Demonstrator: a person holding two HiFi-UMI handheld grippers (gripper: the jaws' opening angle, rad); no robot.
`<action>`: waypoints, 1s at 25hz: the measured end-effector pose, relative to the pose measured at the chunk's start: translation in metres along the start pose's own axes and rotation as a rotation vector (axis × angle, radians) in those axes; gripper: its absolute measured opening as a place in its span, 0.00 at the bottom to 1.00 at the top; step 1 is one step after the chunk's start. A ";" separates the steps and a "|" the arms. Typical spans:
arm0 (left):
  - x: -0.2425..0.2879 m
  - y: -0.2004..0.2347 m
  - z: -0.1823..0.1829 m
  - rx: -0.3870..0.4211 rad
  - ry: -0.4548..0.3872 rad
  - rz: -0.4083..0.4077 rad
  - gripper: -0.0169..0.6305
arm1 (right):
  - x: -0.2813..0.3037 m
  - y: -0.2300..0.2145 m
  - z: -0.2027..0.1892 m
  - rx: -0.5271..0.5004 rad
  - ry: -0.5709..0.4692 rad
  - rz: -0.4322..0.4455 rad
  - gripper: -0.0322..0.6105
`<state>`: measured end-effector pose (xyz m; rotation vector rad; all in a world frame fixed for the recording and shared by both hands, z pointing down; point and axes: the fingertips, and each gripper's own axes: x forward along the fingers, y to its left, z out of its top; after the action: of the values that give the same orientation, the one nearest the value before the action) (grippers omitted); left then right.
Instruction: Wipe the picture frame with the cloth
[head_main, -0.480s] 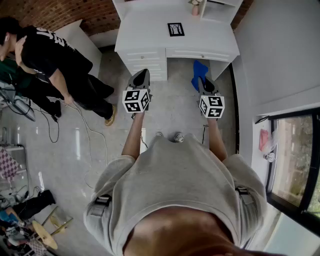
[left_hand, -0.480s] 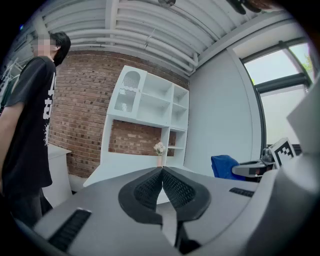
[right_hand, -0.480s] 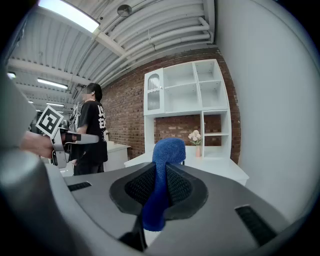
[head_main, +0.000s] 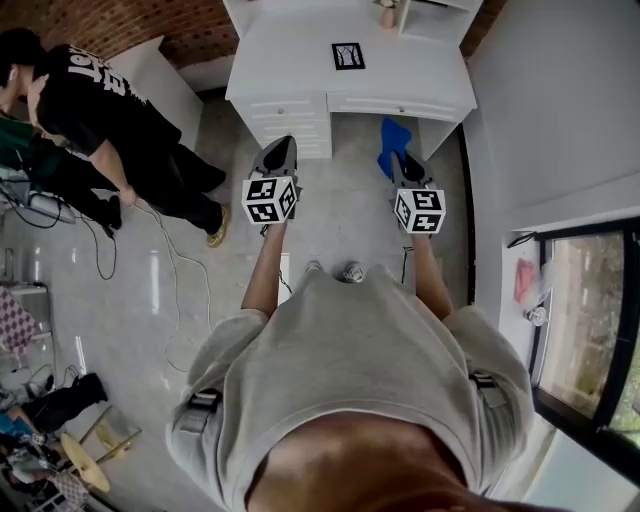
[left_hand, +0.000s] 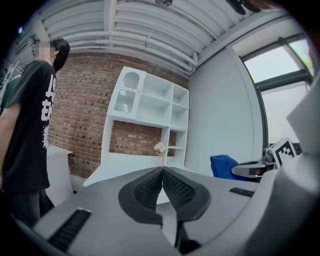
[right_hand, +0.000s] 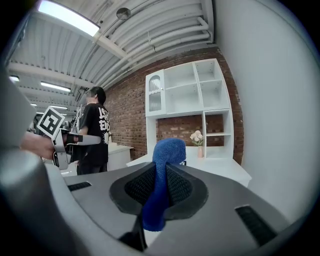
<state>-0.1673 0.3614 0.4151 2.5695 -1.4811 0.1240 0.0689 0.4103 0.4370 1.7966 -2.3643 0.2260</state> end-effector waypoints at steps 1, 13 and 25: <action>0.001 -0.003 -0.001 0.000 0.001 0.002 0.05 | -0.001 -0.002 0.000 0.004 -0.004 0.005 0.14; 0.012 -0.046 -0.018 0.009 0.024 0.032 0.05 | -0.010 -0.029 -0.015 0.009 0.006 0.068 0.14; 0.039 -0.053 -0.020 0.026 0.040 0.044 0.05 | 0.002 -0.059 -0.018 0.029 -0.002 0.063 0.14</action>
<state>-0.1017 0.3578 0.4350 2.5393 -1.5327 0.2001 0.1260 0.3962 0.4560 1.7371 -2.4336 0.2680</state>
